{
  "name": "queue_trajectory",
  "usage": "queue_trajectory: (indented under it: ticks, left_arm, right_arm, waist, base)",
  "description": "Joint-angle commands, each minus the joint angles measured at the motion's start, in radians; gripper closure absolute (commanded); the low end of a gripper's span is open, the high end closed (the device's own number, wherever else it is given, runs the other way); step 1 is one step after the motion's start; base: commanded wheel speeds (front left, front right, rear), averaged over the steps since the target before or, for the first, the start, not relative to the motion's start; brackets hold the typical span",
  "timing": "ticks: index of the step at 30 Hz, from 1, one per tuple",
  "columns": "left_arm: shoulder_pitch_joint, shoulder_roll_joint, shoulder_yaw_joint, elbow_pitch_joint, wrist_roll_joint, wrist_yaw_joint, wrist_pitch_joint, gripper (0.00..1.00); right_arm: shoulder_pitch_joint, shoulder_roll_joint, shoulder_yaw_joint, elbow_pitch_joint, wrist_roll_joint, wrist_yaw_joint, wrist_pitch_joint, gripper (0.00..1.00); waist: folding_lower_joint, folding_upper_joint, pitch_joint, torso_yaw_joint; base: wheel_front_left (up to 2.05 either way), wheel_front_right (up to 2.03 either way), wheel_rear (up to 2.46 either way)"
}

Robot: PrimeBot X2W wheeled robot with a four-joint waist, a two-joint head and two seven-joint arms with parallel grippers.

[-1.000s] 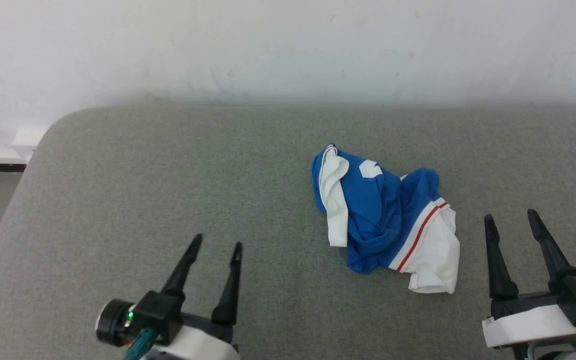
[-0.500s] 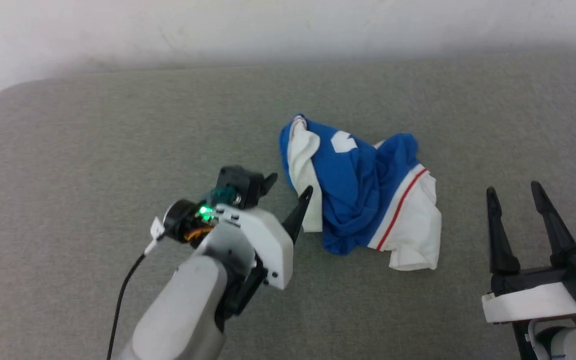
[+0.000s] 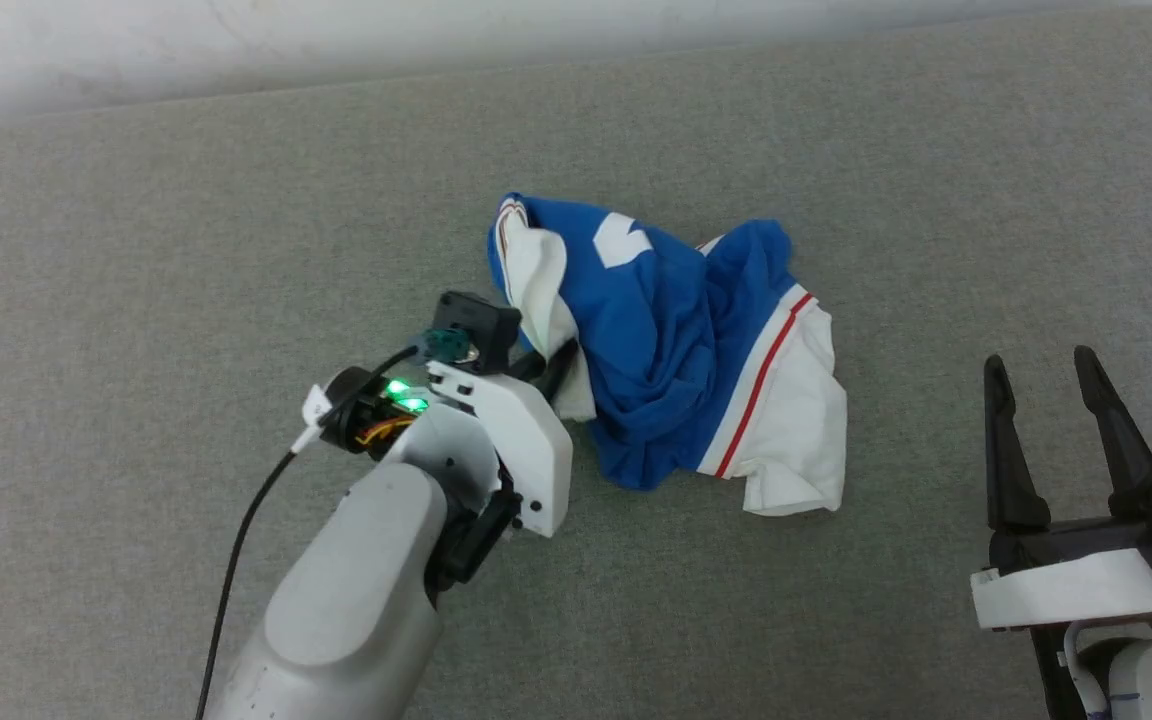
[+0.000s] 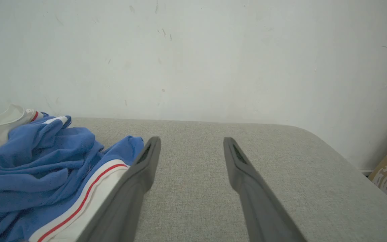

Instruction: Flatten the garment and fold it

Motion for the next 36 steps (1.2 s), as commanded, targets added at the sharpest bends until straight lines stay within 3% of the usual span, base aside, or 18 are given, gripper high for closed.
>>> queue_trajectory:
  ticks: [1, 6, 11, 14, 17, 18, 19, 23, 28, 31, 36]
  left_arm:
    - [-0.002, 0.004, 0.013, -0.014, -0.011, 0.0, -0.025, 1.0]
    - [0.095, 0.005, 0.083, -0.12, -0.108, 0.008, -0.062, 1.0]
    - [0.253, 0.05, 0.185, -0.225, -0.249, 0.026, -0.002, 1.0]
    - [0.345, 0.086, 0.237, -0.224, -0.325, 0.037, 0.054, 1.0]
    - [0.386, 0.124, 0.25, -0.192, -0.318, 0.05, 0.071, 0.99]
    - [0.399, 0.136, 0.252, -0.174, -0.305, 0.057, 0.061, 0.29]
    - [0.406, 0.142, 0.257, -0.153, -0.29, 0.068, 0.041, 0.0]
    - [0.401, 0.137, 0.266, -0.096, -0.225, 0.086, -0.106, 0.0]
    - [0.372, 0.124, 0.266, -0.097, -0.149, 0.072, -0.334, 0.0]
    - [0.36, 0.146, 0.25, -0.116, -0.041, 0.088, -0.495, 0.0]
    - [0.378, 0.144, 0.249, -0.205, 0.114, 0.128, -0.539, 0.0]
  right_arm:
    - [-0.007, 0.003, -0.002, 0.003, 0.007, -0.001, -0.005, 0.0]
    - [0.017, 0.003, -0.016, 0.009, -0.01, -0.001, -0.005, 0.0]
    - [0.033, 0.003, -0.015, 0.018, -0.028, -0.001, -0.005, 0.0]
    - [0.036, 0.003, -0.013, 0.027, -0.033, -0.001, -0.005, 0.0]
    - [0.037, 0.003, -0.005, 0.038, -0.037, -0.001, -0.005, 0.0]
    - [0.037, 0.003, -0.002, 0.046, -0.039, -0.001, -0.005, 0.0]
    - [0.038, 0.003, 0.001, 0.054, -0.04, -0.001, -0.005, 0.0]
    - [0.041, 0.003, 0.004, 0.089, -0.033, -0.001, -0.005, 0.0]
    - [0.052, 0.003, 0.024, 0.128, -0.026, -0.001, 0.01, 0.0]
    - [0.048, -0.018, 0.077, 0.151, -0.016, -0.001, 0.092, 0.0]
    - [0.03, -0.053, 0.122, 0.186, 0.001, -0.001, 0.33, 0.0]
  waist:
    - [-0.0002, -0.0001, -0.019, 0.021]
    - [-0.0002, -0.0001, -0.075, 0.089]
    - [-0.0002, -0.0001, -0.117, 0.154]
    - [-0.0002, -0.0001, -0.128, 0.183]
    - [-0.0002, -0.0001, -0.132, 0.194]
    - [-0.0002, -0.0001, -0.133, 0.198]
    - [-0.0002, -0.0001, -0.134, 0.202]
    - [-0.0002, -0.0001, -0.143, 0.214]
    - [-0.0002, -0.0001, -0.166, 0.243]
    - [-0.0002, -0.0001, -0.175, 0.256]
    - [-0.0002, -0.0001, -0.178, 0.281]
  base:
    - [0.0, 0.0, 0.0]
    - [0.0, 0.0, 0.0]
    - [0.0, 0.0, 0.0]
    - [0.0, 0.0, 0.0]
    - [0.0, 0.0, 0.0]
    - [0.0, 0.0, 0.0]
    - [0.0, 0.0, 0.0]
    - [0.0, 0.0, 0.0]
    - [0.0, 0.0, 0.0]
    - [0.0, 0.0, 0.0]
    - [0.0, 0.0, 0.0]
